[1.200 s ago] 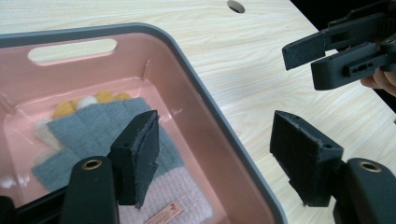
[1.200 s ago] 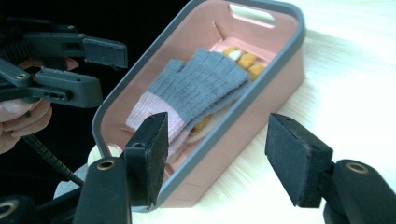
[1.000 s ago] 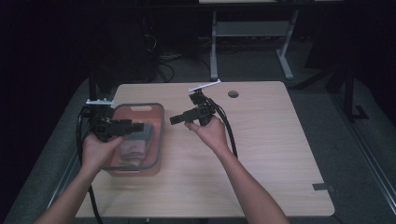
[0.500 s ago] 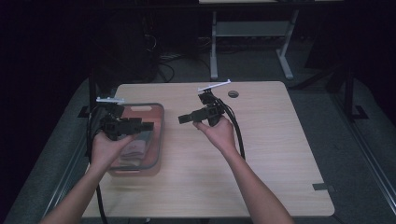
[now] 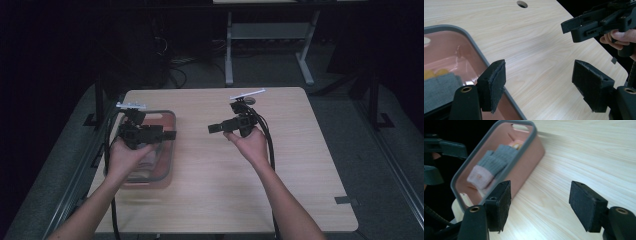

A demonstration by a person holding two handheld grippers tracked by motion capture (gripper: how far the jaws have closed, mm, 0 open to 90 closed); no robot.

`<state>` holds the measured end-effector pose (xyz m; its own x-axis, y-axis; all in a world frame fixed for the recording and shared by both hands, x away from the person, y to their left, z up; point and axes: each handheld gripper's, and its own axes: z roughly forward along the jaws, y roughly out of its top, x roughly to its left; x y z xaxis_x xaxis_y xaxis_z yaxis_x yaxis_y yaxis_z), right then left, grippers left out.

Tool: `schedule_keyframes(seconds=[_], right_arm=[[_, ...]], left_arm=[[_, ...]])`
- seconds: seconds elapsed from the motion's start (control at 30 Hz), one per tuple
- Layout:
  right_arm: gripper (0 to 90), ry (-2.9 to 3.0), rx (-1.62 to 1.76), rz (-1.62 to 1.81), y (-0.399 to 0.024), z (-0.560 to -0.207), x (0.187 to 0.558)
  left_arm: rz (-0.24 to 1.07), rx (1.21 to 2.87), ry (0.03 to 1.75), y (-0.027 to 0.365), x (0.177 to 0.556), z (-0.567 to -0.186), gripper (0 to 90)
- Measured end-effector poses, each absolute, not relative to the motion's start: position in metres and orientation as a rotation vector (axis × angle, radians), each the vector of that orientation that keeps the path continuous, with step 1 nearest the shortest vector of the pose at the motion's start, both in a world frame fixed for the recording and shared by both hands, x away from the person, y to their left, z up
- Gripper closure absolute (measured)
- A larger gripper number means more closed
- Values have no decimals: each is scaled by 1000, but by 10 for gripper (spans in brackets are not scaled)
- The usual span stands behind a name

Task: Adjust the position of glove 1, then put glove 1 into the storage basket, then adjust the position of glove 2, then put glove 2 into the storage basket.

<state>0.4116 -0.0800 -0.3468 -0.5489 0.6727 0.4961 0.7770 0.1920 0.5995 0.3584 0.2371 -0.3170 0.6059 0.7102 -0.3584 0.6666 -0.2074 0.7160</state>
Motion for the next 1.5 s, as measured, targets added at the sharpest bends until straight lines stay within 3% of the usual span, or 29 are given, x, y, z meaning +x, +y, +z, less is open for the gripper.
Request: schedule_keyframes(seconds=[0.53,1.5], right_arm=[[333,-2258,-1599,-1265,-145,-366,399],[333,-2193,-1719,-1250,-207,-386,376]], left_arm=[[17,1953,1024,207,357,-319,269],[-64,2014,922,145,348,-335,264]])
